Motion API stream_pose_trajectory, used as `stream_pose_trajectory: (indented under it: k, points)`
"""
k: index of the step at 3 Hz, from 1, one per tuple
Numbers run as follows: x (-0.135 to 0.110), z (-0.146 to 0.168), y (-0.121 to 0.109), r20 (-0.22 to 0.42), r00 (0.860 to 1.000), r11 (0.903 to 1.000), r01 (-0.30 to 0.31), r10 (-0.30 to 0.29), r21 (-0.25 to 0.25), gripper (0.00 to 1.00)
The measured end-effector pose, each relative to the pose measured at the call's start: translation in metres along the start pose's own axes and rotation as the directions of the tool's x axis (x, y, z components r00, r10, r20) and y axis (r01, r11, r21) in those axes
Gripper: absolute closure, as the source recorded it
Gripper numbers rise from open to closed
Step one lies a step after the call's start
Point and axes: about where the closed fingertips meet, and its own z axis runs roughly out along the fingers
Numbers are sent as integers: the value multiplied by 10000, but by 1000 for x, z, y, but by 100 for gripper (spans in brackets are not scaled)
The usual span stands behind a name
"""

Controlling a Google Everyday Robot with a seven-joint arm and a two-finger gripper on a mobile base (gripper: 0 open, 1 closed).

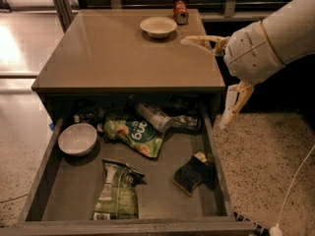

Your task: Pick green jalapeno chip bag from top drawer and place on counter

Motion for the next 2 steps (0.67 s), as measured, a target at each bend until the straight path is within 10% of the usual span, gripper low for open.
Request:
stream_pose_trajectory:
  k: [2]
  points:
    - [-2, -9, 4, -2955, 9493, 9856, 1406, -1075, 934, 0]
